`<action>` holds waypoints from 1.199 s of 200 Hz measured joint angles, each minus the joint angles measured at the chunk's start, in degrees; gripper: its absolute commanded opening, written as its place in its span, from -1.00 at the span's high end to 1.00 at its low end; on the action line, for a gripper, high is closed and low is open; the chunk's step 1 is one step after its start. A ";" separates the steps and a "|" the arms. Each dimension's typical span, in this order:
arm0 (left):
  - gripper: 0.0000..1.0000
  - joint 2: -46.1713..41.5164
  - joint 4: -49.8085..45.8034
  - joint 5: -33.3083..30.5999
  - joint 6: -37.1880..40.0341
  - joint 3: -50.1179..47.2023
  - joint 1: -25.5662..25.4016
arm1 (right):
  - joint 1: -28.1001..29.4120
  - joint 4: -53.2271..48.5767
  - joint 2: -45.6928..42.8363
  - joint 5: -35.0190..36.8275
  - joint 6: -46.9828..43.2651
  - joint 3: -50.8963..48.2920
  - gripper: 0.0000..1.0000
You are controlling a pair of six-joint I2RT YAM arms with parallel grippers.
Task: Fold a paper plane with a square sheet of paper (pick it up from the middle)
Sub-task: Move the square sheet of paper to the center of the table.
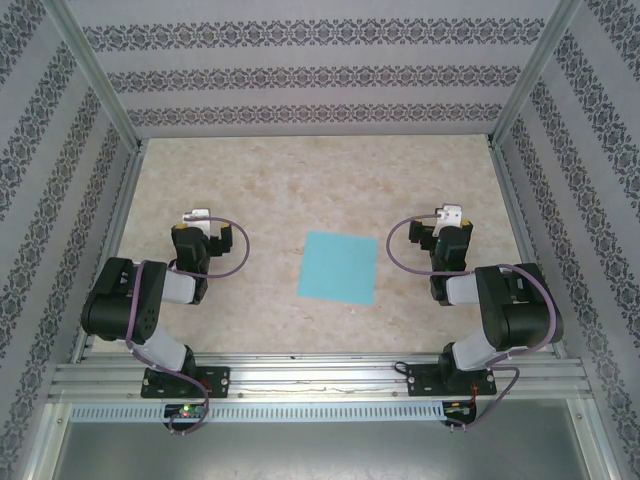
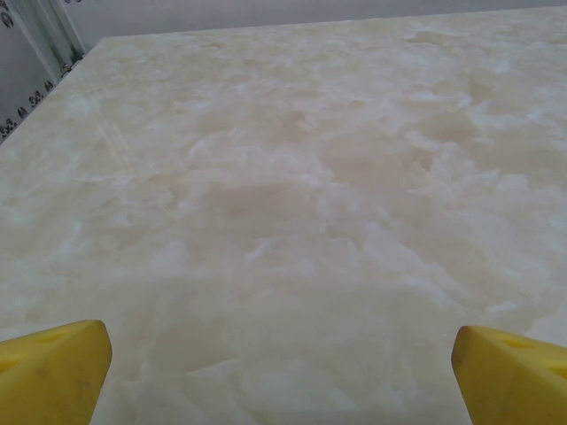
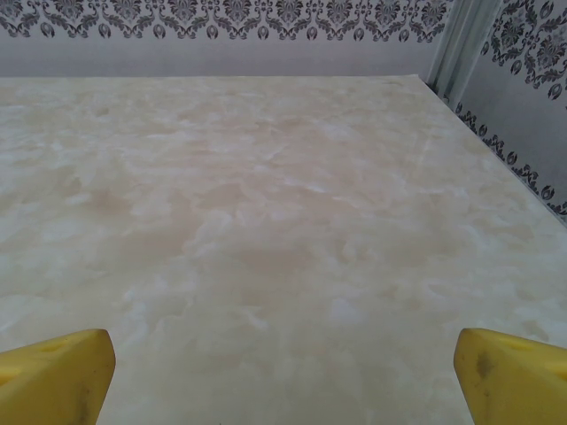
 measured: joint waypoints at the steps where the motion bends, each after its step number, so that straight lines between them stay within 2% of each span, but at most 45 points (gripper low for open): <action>1: -0.99 0.00 0.00 0.00 0.00 0.00 0.00 | 0.00 0.00 0.00 0.00 0.00 0.00 -0.96; 76: -0.99 -0.50 8.28 3.96 0.61 -5.60 0.00 | 0.90 0.92 0.00 -2.95 -1.11 -0.02 -0.96; 108: -0.98 -6.97 5.79 5.62 0.96 -5.86 0.00 | 0.87 1.27 -0.52 -3.50 -1.53 -0.20 -0.96; 123: -0.90 -13.38 -1.46 6.36 0.50 -3.91 0.00 | 0.87 -0.28 -2.73 -3.67 -1.53 -0.24 -0.96; 134: -0.99 -17.40 -8.46 7.82 -0.28 -0.61 -0.11 | 0.87 -3.21 -5.95 -3.67 -1.33 -0.20 -0.96; 143: -0.99 -20.02 -14.27 9.09 -0.81 2.89 -0.50 | 0.85 -7.78 -9.46 -3.61 -0.68 0.55 -0.96; 172: -0.99 -22.86 -29.59 14.03 -3.82 13.75 -4.66 | 0.74 -21.29 -19.10 -3.69 2.69 5.16 -0.96; 192: -0.99 -19.71 -42.03 15.37 -5.68 22.91 -11.87 | 0.42 -31.08 -23.45 -5.27 5.97 8.74 -0.96; 213: -0.99 -11.98 -54.71 17.14 -8.31 33.64 -19.91 | -0.92 -39.43 -25.66 -8.66 11.06 10.86 -0.97; 240: -0.99 -2.93 -67.80 17.46 -11.96 42.88 -27.76 | -3.93 -46.90 -26.67 -13.25 17.92 10.97 -0.96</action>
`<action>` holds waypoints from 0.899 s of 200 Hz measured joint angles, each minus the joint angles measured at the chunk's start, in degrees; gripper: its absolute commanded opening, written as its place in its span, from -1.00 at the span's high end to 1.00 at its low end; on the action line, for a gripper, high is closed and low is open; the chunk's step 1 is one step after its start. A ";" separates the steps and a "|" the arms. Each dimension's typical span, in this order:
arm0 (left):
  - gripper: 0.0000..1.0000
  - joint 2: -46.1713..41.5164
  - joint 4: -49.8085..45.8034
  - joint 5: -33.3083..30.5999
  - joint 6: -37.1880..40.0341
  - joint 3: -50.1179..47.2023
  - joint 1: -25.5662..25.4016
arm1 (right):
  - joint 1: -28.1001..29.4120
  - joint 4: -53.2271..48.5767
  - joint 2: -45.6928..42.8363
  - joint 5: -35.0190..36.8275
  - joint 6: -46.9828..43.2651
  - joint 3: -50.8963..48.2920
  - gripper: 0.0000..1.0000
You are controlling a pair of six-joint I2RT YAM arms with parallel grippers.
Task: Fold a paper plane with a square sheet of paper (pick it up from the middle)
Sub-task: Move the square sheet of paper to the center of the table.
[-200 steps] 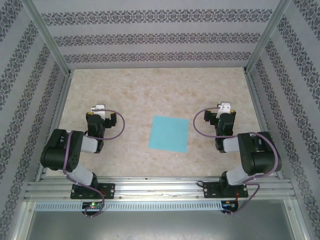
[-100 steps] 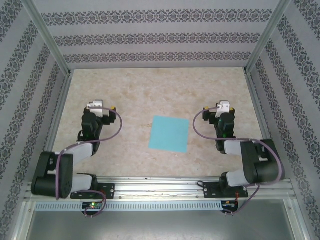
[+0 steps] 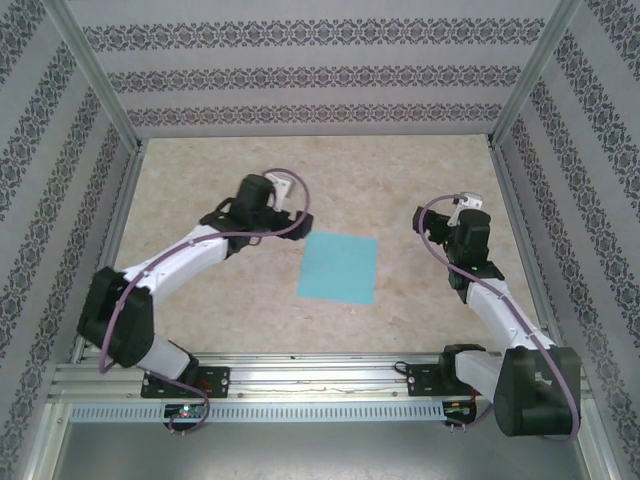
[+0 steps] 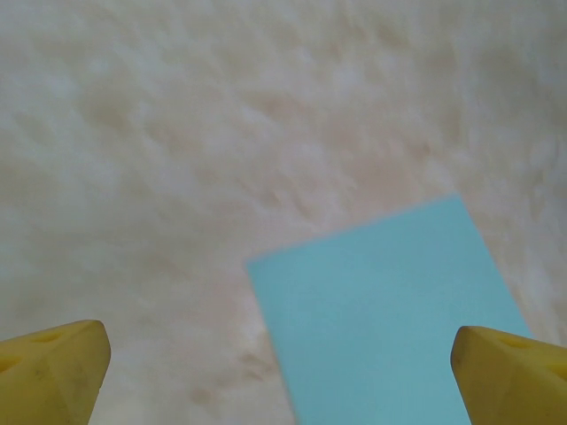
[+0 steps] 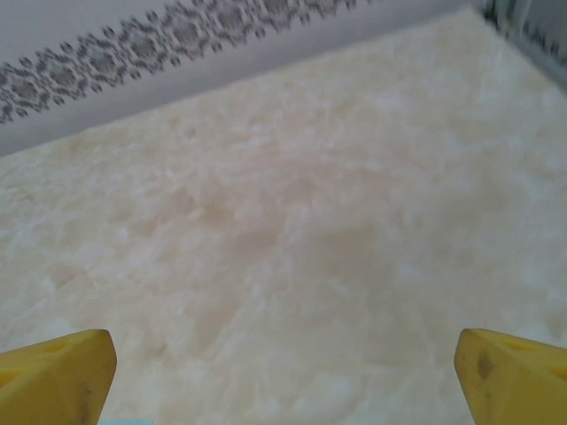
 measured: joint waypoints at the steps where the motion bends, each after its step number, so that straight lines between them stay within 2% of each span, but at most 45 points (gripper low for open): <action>1: -0.99 0.48 -0.70 0.11 -0.28 0.42 -0.35 | -0.13 -0.33 -0.02 -0.02 0.37 0.00 -0.96; 32: -0.99 8.55 -9.11 3.54 -6.19 7.63 -5.66 | -2.14 -6.05 0.09 -0.79 6.58 0.02 -0.96; 73: -0.99 16.55 -9.94 9.44 -12.98 14.56 -8.59 | -2.62 -12.81 4.20 -2.03 9.27 2.38 -0.96; 121: -0.99 26.23 -12.11 10.23 -15.93 21.99 -11.47 | -2.78 -16.31 2.10 -4.70 8.94 2.89 -0.96; 180: -0.99 28.57 -15.98 9.31 -16.20 22.58 -11.65 | -2.86 -18.38 -3.80 -7.10 9.35 2.89 -0.96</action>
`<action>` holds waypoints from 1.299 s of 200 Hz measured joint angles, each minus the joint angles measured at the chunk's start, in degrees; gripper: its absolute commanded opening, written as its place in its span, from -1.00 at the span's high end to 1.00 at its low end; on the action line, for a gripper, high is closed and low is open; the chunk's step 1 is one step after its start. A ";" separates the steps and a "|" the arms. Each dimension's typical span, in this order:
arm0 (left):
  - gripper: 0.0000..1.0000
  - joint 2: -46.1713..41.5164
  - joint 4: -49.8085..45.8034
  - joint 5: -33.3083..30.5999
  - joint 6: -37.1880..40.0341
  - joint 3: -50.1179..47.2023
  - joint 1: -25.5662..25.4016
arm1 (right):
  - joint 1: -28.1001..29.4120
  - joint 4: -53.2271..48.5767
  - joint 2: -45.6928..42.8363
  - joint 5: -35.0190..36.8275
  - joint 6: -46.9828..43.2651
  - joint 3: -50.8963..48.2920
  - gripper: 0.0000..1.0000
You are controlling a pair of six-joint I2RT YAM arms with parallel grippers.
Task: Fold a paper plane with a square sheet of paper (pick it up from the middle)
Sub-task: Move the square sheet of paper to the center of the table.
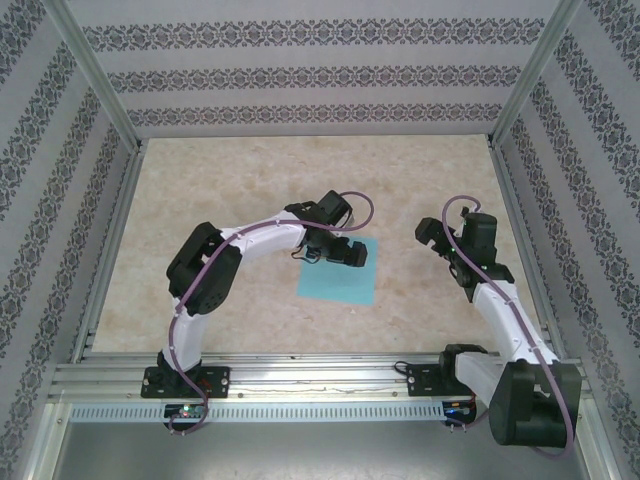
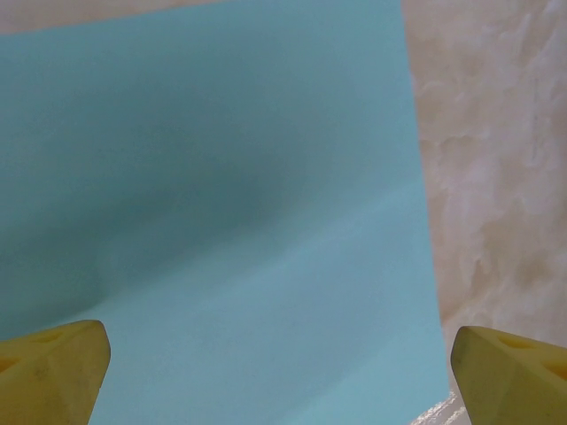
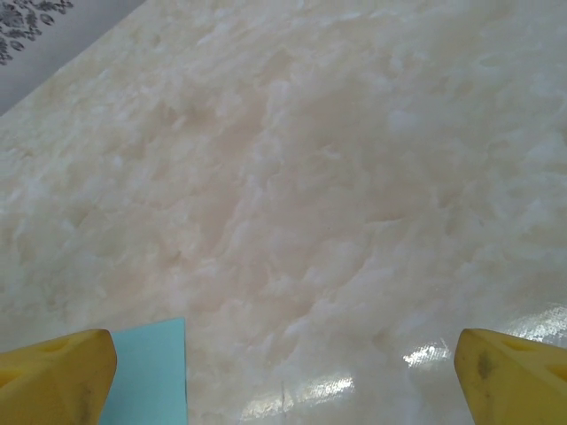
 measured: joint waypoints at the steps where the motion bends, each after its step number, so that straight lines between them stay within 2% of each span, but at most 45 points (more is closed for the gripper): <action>1: -0.99 0.00 -0.02 0.00 -0.02 0.00 0.00 | 0.00 -0.02 -0.11 -0.09 0.00 0.00 -0.96; 85: -0.99 -0.02 -1.20 -1.46 -0.70 -3.13 0.02 | 0.00 -2.05 -2.14 -1.27 0.09 -0.02 -0.96; 125: -0.99 -1.92 -1.40 -3.28 0.31 -5.92 1.05 | 0.02 -2.08 -1.07 -4.72 0.17 -0.02 -0.97; 149: -0.99 -3.63 -2.78 -5.03 1.66 -8.13 2.86 | 1.03 -2.08 1.03 -9.46 -0.07 0.04 -0.96; 171: -0.99 -4.24 -5.22 -7.06 3.21 -8.74 4.98 | 4.87 -2.29 4.44 -14.40 -0.04 1.09 -0.96; 204: -0.99 -4.24 -10.34 -12.31 4.46 -7.45 6.10 | 9.01 -3.06 11.39 -27.02 2.08 6.05 -0.96; 236: -0.99 -4.74 -13.14 -15.72 3.74 -4.48 6.08 | 7.61 -3.56 15.89 -37.83 6.32 9.62 -0.96; 260: -0.99 -6.38 -14.82 -17.44 0.87 -2.62 5.97 | 5.79 -4.24 17.42 -43.10 7.23 10.12 -0.96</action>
